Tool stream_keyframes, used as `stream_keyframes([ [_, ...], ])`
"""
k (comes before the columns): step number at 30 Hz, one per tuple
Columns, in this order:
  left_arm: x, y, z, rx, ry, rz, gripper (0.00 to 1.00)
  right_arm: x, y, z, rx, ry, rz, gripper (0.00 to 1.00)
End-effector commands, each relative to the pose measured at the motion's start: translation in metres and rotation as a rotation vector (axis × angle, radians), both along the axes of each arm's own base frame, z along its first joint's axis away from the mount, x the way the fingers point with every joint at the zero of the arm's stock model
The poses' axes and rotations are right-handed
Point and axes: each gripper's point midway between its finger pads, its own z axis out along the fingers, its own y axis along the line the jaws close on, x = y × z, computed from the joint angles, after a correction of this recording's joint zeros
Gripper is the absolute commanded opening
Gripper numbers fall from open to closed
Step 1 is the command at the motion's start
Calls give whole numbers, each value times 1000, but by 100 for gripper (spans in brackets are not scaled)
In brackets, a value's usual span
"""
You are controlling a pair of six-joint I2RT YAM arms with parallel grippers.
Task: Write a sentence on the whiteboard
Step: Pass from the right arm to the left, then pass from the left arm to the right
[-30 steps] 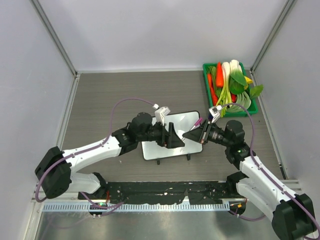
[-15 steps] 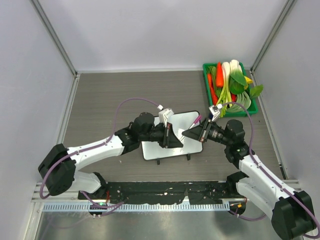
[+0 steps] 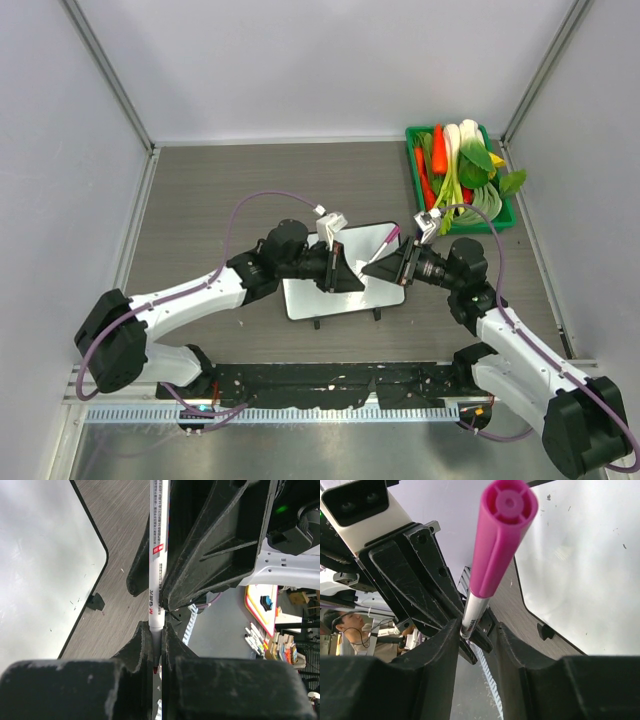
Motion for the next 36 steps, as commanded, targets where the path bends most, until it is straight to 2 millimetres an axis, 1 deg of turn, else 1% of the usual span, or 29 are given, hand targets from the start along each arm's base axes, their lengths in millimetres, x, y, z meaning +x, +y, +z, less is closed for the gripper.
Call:
stream_keyframes([
  [1, -1, 0, 27, -59, -65, -30, 0, -4, 1, 26, 48, -95, 26, 36],
  [8, -4, -3, 26, -69, -54, -55, 0, -5, 4, 31, 98, -88, 48, 35],
  [11, -2, -3, 25, -62, -55, -54, 0, -5, 4, 31, 96, -89, 53, 26],
  [16, -2, -3, 25, -53, -62, -57, 0, -8, 4, 28, 88, -88, 68, 25],
  [18, -3, -3, 25, -52, -59, -65, 0, -8, 4, 26, 87, -81, 66, 23],
  [21, -3, -3, 25, -50, -58, -68, 0, -8, 5, 27, 90, -82, 71, 15],
  [22, -3, -3, 25, -47, -61, -68, 0, -8, 5, 26, 88, -84, 71, 8],
  [23, -3, -3, 24, -42, -60, -64, 0, -8, 5, 26, 87, -82, 74, 4],
  [24, -2, -3, 25, -43, -62, -63, 0, -8, 5, 25, 87, -80, 76, 2],
  [27, -1, -1, 24, -37, -63, -56, 0, -10, 5, 27, 89, -95, 81, 1],
  [30, 5, 5, 21, -23, -65, -21, 1, -6, 3, 26, 69, -109, 54, 1],
  [31, 6, 8, 21, -19, -63, -10, 8, -6, 3, 25, 54, -111, 51, 1],
  [34, 10, 17, 22, -15, -68, 28, 52, -3, 1, 24, 27, -115, 31, 1],
  [35, 11, 21, 22, -14, -73, 44, 64, -3, 0, 22, 13, -117, 26, 1],
  [36, 12, 25, 23, -12, -78, 61, 73, -1, -1, 19, 4, -110, 15, 1],
])
